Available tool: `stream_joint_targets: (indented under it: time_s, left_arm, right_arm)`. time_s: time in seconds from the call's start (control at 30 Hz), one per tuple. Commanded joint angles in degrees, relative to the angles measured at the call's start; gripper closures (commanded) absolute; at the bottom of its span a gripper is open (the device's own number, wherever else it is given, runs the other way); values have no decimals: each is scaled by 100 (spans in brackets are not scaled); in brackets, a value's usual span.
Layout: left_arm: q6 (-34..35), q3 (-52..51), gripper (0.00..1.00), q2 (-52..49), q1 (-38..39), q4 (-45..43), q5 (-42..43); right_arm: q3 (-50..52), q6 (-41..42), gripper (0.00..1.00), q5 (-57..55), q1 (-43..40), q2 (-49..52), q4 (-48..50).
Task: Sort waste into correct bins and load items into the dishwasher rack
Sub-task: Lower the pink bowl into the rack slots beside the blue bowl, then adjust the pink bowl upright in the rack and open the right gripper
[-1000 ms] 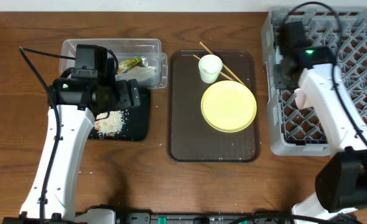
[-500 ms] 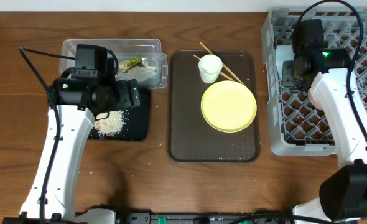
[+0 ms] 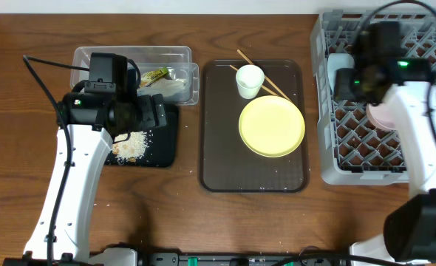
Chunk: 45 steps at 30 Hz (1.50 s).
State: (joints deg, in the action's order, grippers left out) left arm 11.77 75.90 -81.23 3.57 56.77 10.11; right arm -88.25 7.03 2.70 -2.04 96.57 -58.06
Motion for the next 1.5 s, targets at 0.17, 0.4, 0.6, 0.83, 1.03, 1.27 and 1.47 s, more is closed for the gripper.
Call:
stream_joint_targets:
  time_s: [0.17, 0.4, 0.6, 0.83, 1.03, 1.27, 1.47]
  left_arm:
    - [-33, 17, 7, -28, -13, 17, -74]
    - [-33, 20, 7, -28, -13, 17, -74]
    - [-33, 17, 7, -28, -13, 17, -74]
    - [-33, 17, 7, -28, -13, 17, -74]
    - [-33, 20, 7, -28, -13, 17, -74]
    - [-33, 17, 7, -28, -13, 17, -74]
    - [-33, 20, 7, -28, -13, 17, -74]
  right_arm:
    - [-57, 772, 52, 1130, -1871, -420, -579]
    - [146, 953, 45, 439, -2494, -415, -758]
    - [688, 1268, 48, -247, -2494, -404, -450]
    - [1174, 1268, 66, -262, -2494, -404, 17]
    - [1519, 1270, 71, -267, -2490, -400, 437]
    - [1753, 1270, 94, -210, -2490, -400, 931]
    - [1685, 1268, 99, -114, -2490, -411, 1078]
